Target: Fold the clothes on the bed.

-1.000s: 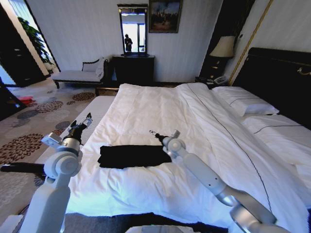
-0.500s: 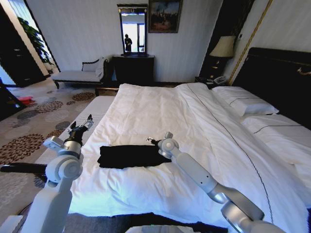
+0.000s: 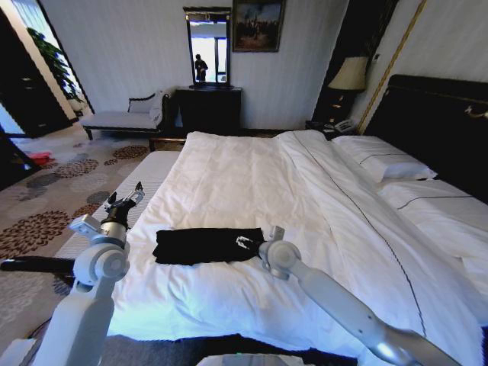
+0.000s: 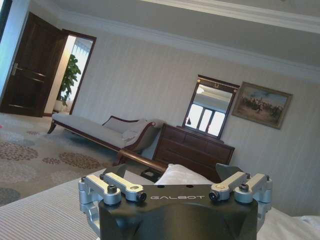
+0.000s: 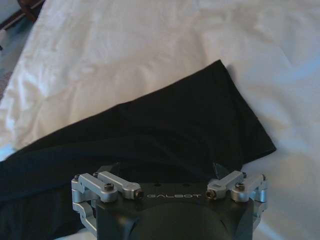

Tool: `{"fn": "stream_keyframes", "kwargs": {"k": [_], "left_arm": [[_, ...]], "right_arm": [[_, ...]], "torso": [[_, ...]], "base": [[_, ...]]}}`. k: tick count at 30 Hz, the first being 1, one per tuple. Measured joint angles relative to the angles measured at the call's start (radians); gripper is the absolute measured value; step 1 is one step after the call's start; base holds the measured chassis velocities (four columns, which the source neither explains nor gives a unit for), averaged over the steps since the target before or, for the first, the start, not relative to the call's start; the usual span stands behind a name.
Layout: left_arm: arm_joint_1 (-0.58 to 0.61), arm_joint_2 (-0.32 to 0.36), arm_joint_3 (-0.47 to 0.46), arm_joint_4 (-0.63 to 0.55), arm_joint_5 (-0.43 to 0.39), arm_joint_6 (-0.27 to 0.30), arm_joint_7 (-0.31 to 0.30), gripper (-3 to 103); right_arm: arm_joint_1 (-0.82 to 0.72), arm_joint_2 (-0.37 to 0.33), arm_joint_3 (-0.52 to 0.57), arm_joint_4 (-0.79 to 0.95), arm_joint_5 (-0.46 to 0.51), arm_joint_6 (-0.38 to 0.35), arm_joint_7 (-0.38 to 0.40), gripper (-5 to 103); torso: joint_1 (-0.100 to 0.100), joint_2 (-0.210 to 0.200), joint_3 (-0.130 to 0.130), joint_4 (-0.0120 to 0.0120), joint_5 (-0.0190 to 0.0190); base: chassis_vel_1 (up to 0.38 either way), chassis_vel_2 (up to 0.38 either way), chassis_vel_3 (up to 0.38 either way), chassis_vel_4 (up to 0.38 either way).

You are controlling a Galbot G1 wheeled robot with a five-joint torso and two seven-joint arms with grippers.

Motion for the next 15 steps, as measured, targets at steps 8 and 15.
{"fn": "stream_keyframes", "kwargs": {"k": [8, 15], "left_arm": [[0.008, 0.003, -0.013, 0.009, 0.002, 0.000, 0.001, 100], [-0.011, 0.019, 0.050, 0.097, -0.040, 0.025, 0.019, 100]], "right_arm": [[0.116, 0.093, 0.039, -0.058, 0.010, 0.019, -0.051, 100], [0.189, 0.184, 0.033, -0.167, -0.077, 0.062, -0.136, 100]], "torso": [[0.000, 0.000, 0.000, 0.0005, -0.0003], [0.000, 0.000, 0.000, 0.0010, -0.0004]], "base": [[0.000, 0.000, 0.000, 0.000], [0.000, 0.000, 0.000, 0.000]]}}
